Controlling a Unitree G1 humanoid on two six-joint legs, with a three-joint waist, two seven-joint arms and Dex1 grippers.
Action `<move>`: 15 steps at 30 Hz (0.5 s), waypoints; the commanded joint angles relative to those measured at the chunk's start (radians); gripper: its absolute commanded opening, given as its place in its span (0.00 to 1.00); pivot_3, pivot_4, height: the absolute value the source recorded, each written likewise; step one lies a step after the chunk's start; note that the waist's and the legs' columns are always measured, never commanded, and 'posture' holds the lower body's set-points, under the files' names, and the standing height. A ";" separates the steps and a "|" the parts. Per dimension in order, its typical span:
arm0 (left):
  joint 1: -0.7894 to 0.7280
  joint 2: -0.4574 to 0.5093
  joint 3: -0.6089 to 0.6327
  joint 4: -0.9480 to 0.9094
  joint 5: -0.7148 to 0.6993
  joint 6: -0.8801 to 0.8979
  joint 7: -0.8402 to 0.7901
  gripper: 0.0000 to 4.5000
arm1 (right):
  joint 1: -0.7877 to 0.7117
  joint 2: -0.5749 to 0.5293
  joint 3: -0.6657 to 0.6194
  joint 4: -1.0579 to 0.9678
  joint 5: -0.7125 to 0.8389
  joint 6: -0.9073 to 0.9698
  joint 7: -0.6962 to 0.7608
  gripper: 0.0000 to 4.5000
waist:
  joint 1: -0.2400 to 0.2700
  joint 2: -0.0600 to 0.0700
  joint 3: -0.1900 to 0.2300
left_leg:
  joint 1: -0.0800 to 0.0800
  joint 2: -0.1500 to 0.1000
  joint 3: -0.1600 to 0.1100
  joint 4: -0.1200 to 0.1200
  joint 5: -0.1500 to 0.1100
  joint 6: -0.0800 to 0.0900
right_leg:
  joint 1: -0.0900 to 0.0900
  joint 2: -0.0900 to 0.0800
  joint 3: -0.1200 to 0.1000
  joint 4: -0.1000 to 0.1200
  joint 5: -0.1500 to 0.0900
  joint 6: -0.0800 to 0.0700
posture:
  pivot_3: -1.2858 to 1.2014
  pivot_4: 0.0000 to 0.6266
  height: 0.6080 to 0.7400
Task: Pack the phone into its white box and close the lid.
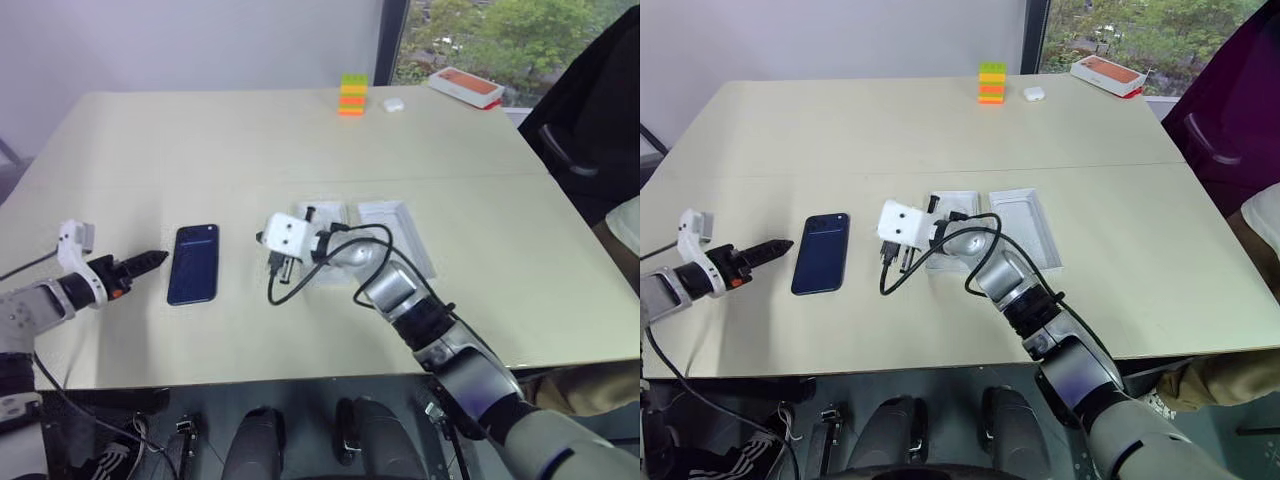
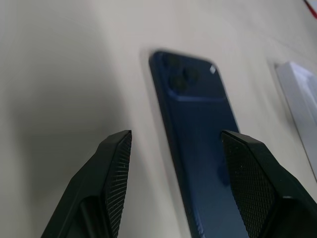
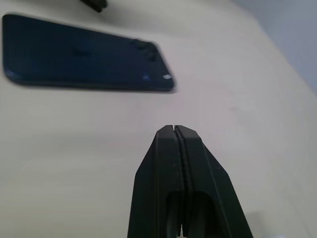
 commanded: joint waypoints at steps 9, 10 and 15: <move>-0.112 -0.024 -0.108 0.108 0.059 0.036 -0.112 0.67 | -0.062 0.057 0.063 0.075 -0.068 0.050 0.042 0.01 | 0.005 0.000 0.000 | 0.000 -0.001 0.000 0.000 0.000 0.000 | 0.000 -0.001 0.000 0.001 0.000 0.000 | 0.52 0.24 1.00; -0.124 -0.032 -0.118 0.120 0.072 0.027 -0.114 0.67 | -0.064 0.053 0.069 0.083 -0.079 0.051 0.044 0.01 | 0.006 0.000 0.000 | 0.000 -0.001 0.000 0.000 0.000 0.000 | 0.001 -0.001 0.000 0.001 0.000 0.000 | 0.52 0.24 1.00; -0.162 -0.058 -0.148 0.139 0.105 0.014 -0.135 0.67 | -0.066 0.058 0.075 0.098 -0.101 0.067 0.047 0.01 | 0.006 0.000 0.000 | 0.000 -0.002 -0.001 0.000 0.000 0.000 | 0.001 -0.001 0.000 0.001 0.000 0.000 | 0.52 0.24 1.00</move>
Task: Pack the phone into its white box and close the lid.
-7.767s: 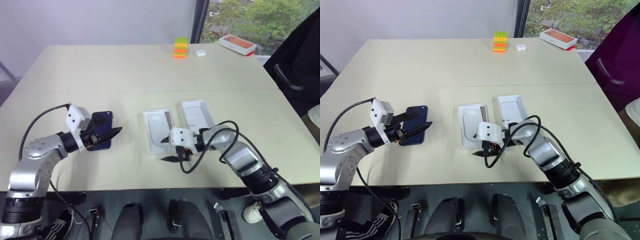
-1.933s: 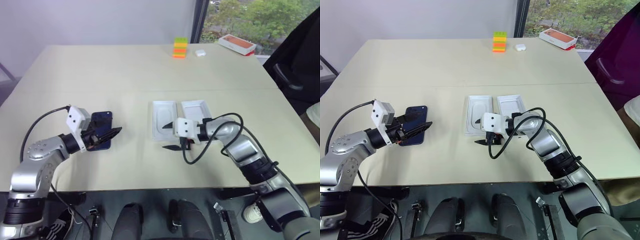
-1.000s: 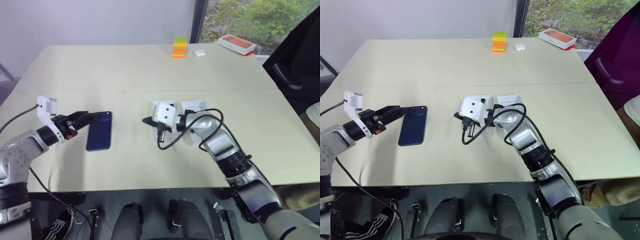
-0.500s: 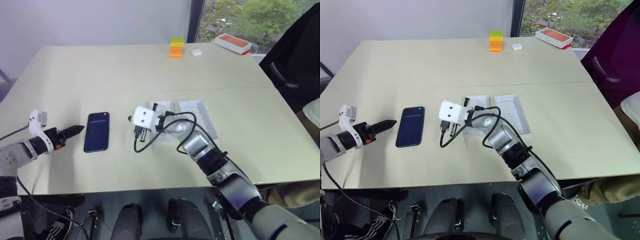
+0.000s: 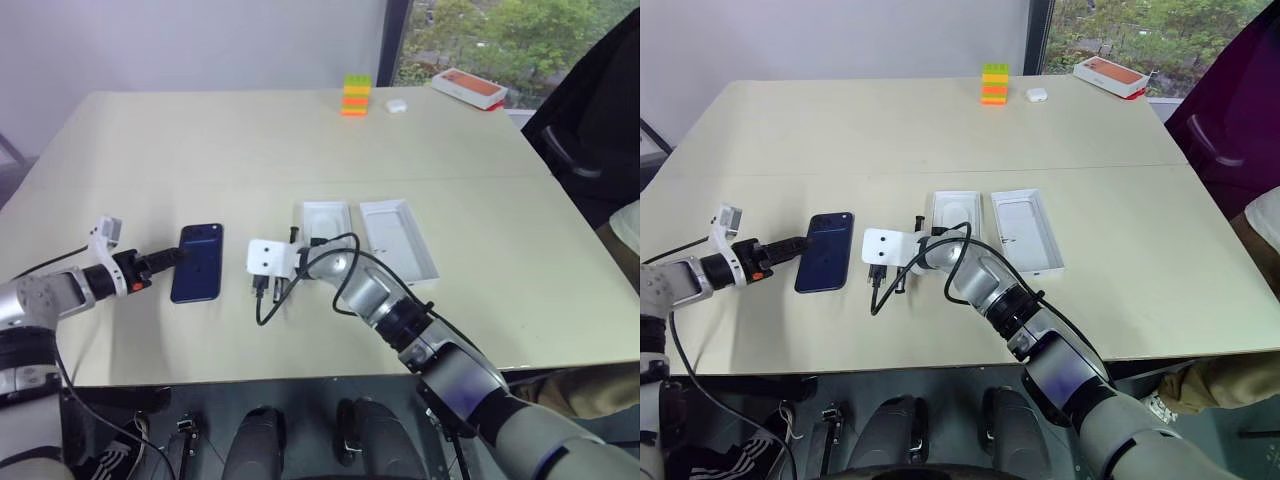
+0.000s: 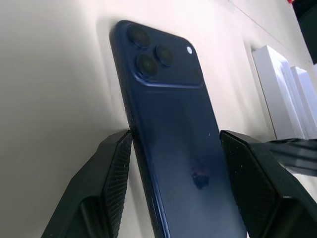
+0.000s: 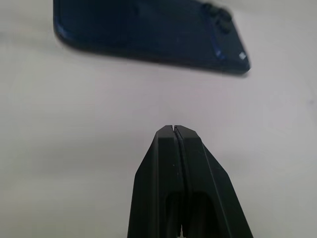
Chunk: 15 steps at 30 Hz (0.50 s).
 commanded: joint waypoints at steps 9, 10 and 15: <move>-0.027 -0.078 -0.091 -0.051 0.015 0.071 -0.065 0.67 | -0.045 0.023 -0.020 0.026 -0.021 0.019 -0.028 0.01 | 0.002 0.000 0.000 | 0.000 -0.001 0.000 0.000 0.000 0.000 | 0.001 -0.001 0.000 0.000 0.000 0.001 | 0.52 0.24 1.00; -0.029 -0.082 -0.086 -0.048 0.013 0.080 -0.067 0.67 | -0.047 0.021 -0.019 0.030 -0.023 0.016 -0.030 0.01 | 0.000 0.000 0.000 | 0.000 -0.001 0.000 0.000 0.000 0.000 | 0.001 -0.001 0.000 0.000 0.000 0.001 | 0.52 0.24 1.00; -0.028 -0.083 -0.087 -0.036 0.020 0.106 -0.071 0.67 | -0.052 0.018 -0.021 0.039 -0.025 0.010 -0.037 0.01 | -0.002 0.000 0.000 | 0.000 -0.001 0.000 0.000 0.000 0.000 | 0.001 -0.001 0.000 0.000 0.000 0.001 | 0.52 0.24 1.00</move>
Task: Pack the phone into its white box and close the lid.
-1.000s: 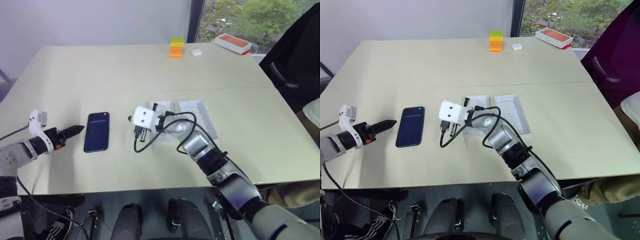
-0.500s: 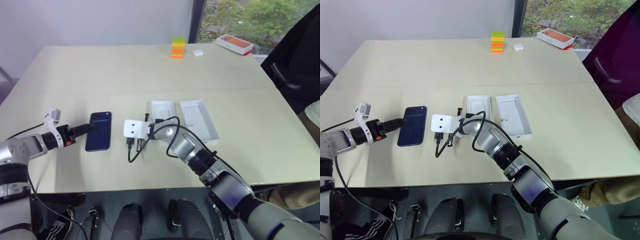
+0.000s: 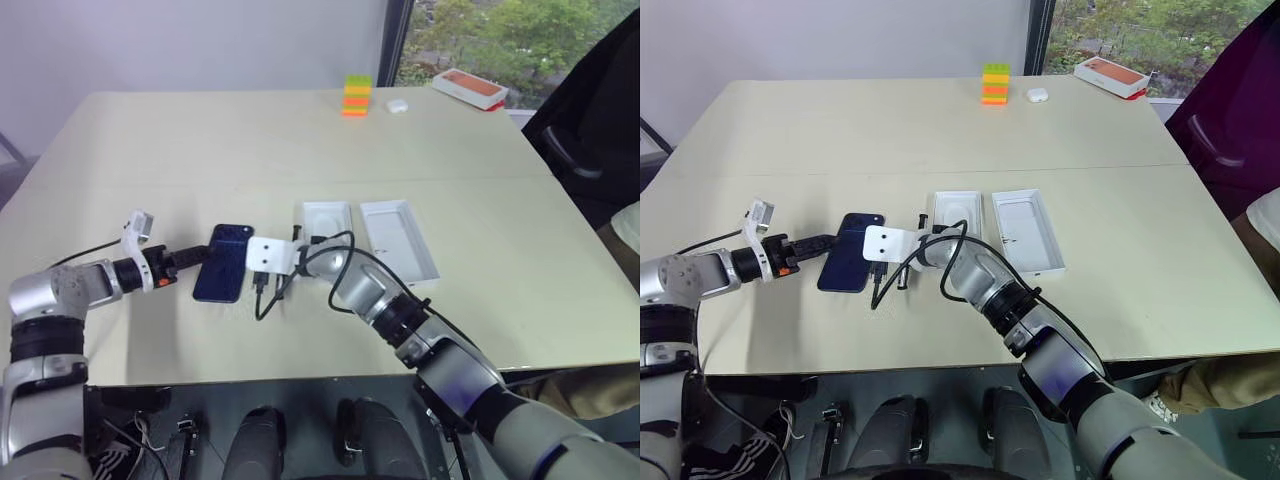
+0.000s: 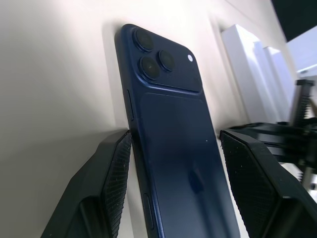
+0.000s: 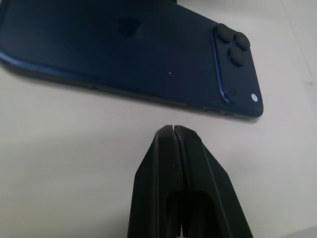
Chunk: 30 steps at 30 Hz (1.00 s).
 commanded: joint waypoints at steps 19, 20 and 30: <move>0.003 -0.101 0.011 -0.152 -0.054 0.210 0.092 0.67 | -0.008 -0.013 -0.009 -0.043 -0.006 -0.006 0.009 0.01 | 0.002 0.000 0.000 | 0.000 0.000 0.000 0.000 0.000 0.000 | 0.001 -0.001 0.000 0.000 0.000 0.000 | 0.52 0.24 1.00; -0.025 -0.124 0.068 -0.140 -0.086 0.251 0.113 0.67 | -0.010 -0.013 -0.010 -0.040 -0.007 -0.007 0.008 0.01 | 0.003 0.000 0.000 | 0.000 0.000 0.000 0.000 0.000 0.000 | 0.001 -0.001 0.000 0.000 0.000 0.000 | 0.52 0.24 1.00; -0.008 -0.158 0.098 -0.265 -0.085 0.297 0.158 0.67 | 0.004 -0.018 -0.019 -0.042 -0.024 -0.013 0.007 0.01 | -0.001 0.000 0.000 | 0.000 0.000 -0.001 0.000 0.000 0.000 | 0.001 -0.001 0.000 0.000 0.000 0.000 | 0.52 0.24 1.00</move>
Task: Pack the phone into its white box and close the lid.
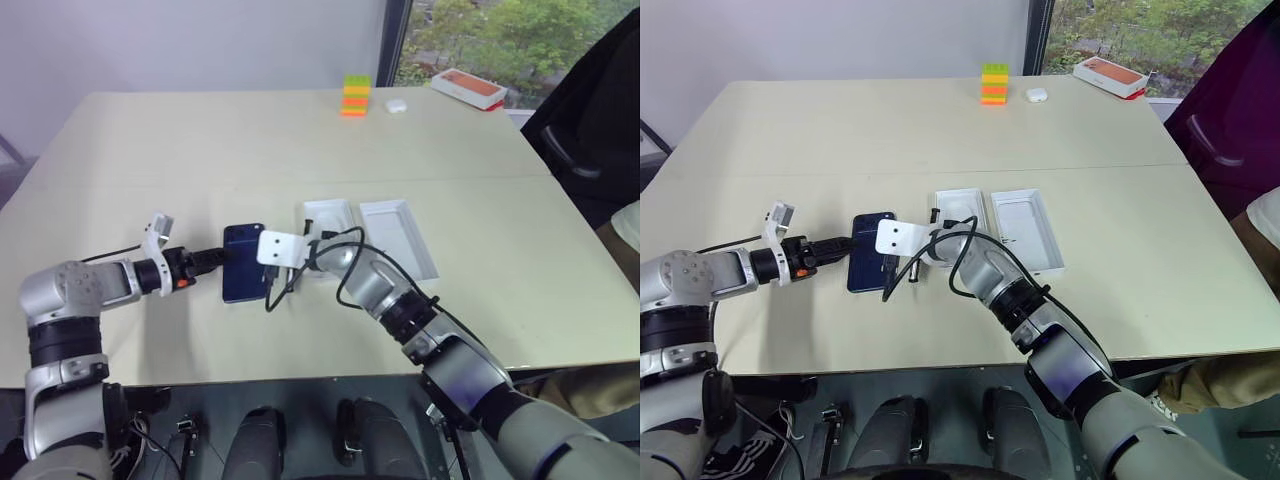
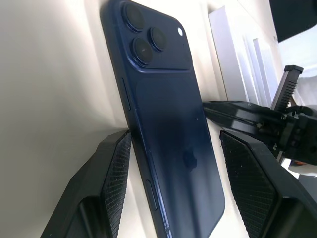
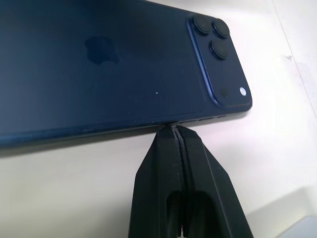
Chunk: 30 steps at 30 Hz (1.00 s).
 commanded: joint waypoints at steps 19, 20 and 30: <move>0.015 -0.090 0.066 -0.248 -0.012 0.220 0.237 0.67 | 0.029 0.023 0.007 -0.166 0.024 0.094 0.132 0.01 | -0.008 0.000 0.000 | 0.000 0.001 -0.002 -0.001 0.000 0.000 | -0.001 0.001 0.002 0.000 0.000 0.000 | 0.52 0.24 1.00; 0.019 -0.105 0.070 -0.253 -0.009 0.220 0.248 0.67 | 0.028 0.025 0.009 -0.163 0.023 0.094 0.129 0.01 | -0.007 0.000 0.000 | 0.000 0.001 -0.002 -0.001 0.000 0.000 | -0.001 0.001 0.002 0.000 0.000 0.000 | 0.52 0.24 1.00; -0.051 -0.217 0.183 -0.243 -0.017 0.248 0.321 0.67 | 0.046 0.031 0.016 -0.188 0.037 0.125 0.149 0.01 | -0.001 0.000 0.000 | 0.001 0.000 -0.002 -0.001 0.000 -0.001 | 0.000 0.000 0.001 0.000 0.000 0.000 | 0.52 0.24 1.00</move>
